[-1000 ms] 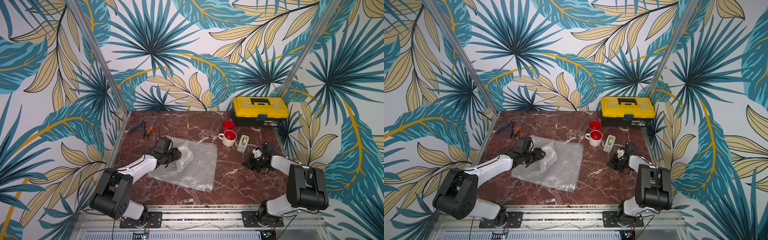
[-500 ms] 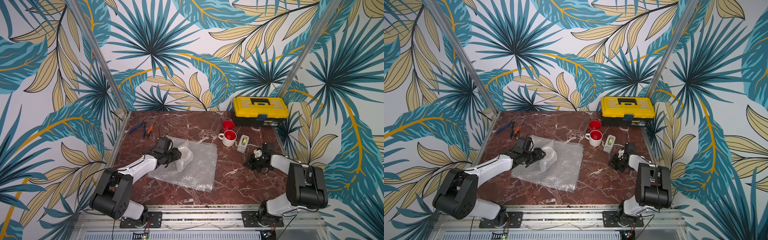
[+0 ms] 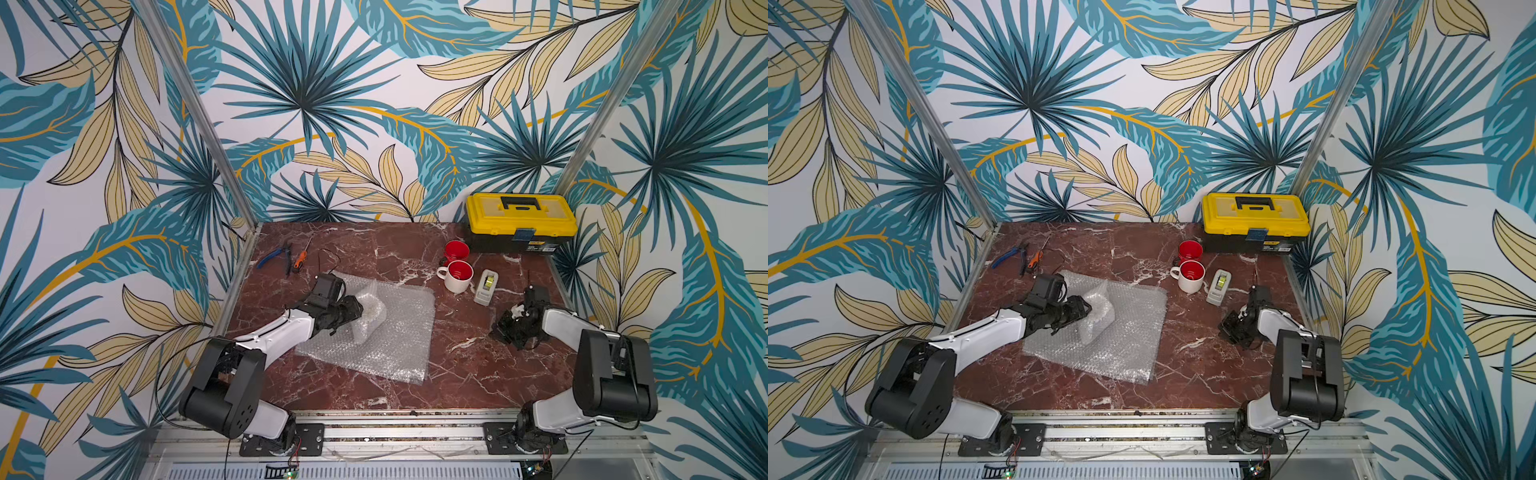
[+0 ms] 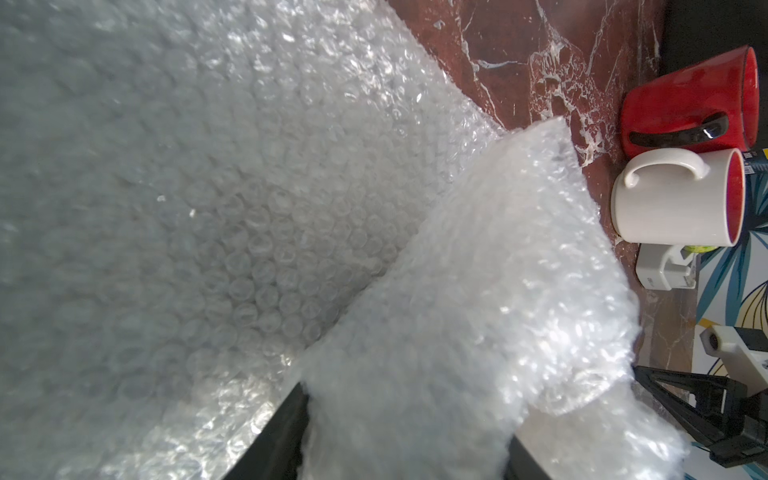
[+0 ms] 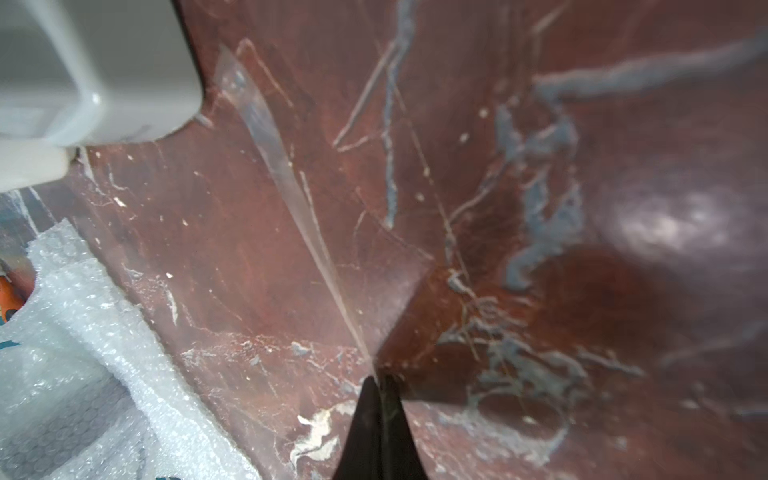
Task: Wrap mugs in bubble wrap
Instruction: Tear off the tape using the Tape Cutter, then stick the tape on the bubble wrap.
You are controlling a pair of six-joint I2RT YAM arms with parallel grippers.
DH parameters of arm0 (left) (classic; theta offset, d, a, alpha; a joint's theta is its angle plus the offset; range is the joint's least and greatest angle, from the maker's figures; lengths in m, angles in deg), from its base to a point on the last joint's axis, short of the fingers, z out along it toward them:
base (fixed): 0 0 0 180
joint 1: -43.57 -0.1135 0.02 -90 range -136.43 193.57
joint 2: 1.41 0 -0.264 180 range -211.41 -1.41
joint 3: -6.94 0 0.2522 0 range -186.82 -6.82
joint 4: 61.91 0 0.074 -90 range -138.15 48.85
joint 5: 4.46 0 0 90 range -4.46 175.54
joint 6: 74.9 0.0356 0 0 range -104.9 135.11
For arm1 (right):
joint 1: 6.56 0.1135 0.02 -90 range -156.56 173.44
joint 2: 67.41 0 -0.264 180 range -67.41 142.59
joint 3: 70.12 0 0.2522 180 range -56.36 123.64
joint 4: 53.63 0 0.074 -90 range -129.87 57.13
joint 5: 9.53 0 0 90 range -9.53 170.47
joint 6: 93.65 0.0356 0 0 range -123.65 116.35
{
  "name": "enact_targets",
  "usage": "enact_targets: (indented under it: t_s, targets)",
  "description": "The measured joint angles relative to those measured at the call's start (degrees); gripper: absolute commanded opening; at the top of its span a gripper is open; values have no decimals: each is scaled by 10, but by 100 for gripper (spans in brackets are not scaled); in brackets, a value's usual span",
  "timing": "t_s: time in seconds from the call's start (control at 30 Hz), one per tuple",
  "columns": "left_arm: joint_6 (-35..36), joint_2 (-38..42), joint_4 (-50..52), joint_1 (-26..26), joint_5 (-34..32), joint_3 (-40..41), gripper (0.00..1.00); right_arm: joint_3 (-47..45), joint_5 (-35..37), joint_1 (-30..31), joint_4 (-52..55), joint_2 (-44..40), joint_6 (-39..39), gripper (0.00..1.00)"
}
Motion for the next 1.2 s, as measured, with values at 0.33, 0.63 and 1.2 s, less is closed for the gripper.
enact_targets:
  t_s: [0.33, 0.63, 1.2]
  targets:
    - [0, 0, 0, 1, 0, 0, 56, -4, 47, 0, 103, -142, -10, 0]
    - [0, 0, 0, 3, 0, 0, 56, 63, -68, 12, 144, -228, -35, 0]
    - [34, -5, -3, 16, 35, -1, 51, 277, -148, 315, -11, 0, 106, 0]
